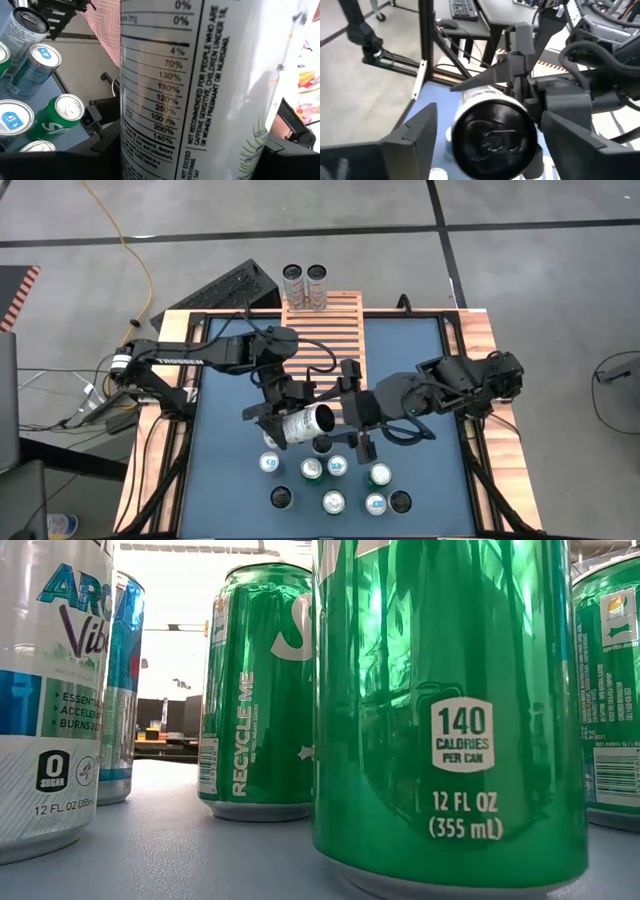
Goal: Place canned beverage on shelf
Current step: Put the white yellow soda can on the shelf aligned with the other white yellow soda can
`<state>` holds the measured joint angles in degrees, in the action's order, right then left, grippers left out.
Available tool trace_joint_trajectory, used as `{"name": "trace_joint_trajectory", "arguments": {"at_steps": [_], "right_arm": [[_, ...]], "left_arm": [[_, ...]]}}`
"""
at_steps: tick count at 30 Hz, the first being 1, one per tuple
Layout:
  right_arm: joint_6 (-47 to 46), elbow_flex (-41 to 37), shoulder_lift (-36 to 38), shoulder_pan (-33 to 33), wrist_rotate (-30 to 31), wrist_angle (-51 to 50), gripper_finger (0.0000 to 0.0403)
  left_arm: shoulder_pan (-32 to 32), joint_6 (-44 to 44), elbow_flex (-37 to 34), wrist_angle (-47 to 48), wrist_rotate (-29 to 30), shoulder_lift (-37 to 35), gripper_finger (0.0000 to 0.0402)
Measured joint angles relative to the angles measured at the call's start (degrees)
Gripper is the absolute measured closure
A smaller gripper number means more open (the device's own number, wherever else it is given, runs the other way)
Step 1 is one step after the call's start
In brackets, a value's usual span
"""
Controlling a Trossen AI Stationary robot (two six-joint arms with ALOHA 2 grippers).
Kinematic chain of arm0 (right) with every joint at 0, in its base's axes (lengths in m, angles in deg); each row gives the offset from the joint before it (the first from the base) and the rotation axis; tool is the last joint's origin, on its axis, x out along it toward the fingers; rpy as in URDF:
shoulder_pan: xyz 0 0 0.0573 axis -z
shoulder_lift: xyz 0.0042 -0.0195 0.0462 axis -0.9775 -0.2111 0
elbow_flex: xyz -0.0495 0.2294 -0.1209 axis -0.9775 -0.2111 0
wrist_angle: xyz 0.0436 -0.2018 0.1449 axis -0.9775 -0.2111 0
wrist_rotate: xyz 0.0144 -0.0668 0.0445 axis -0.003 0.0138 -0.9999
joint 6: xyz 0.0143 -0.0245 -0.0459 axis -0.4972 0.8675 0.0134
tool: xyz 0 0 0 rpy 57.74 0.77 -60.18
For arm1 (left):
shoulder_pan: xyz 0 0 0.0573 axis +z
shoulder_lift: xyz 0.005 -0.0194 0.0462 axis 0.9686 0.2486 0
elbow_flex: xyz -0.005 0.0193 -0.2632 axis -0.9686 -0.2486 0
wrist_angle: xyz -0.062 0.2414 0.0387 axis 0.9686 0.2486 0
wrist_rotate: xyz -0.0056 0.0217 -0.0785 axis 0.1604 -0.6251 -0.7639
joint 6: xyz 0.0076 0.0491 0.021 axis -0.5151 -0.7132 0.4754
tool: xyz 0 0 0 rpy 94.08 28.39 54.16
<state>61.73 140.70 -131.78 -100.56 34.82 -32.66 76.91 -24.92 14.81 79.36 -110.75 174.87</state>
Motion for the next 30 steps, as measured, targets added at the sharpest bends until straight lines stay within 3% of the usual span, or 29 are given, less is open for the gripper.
{"name": "trace_joint_trajectory", "arguments": {"at_steps": [11,17,30], "right_arm": [[-0.4,0.0,-0.8,0.4,-0.9,-3.0,0.0170],[0.0,0.0,-0.8,0.8,-0.9,-3.2,0.0237],[-0.1,0.0,-0.4,0.6,-0.7,-4.0,0.0237]], "left_arm": [[0.0,0.5,0.0,-0.2,0.6,0.0,0.0154],[-0.1,0.6,0.0,-0.1,0.9,0.0,0.0154],[0.3,1.3,0.0,0.1,2.4,-0.1,0.0142]]}}
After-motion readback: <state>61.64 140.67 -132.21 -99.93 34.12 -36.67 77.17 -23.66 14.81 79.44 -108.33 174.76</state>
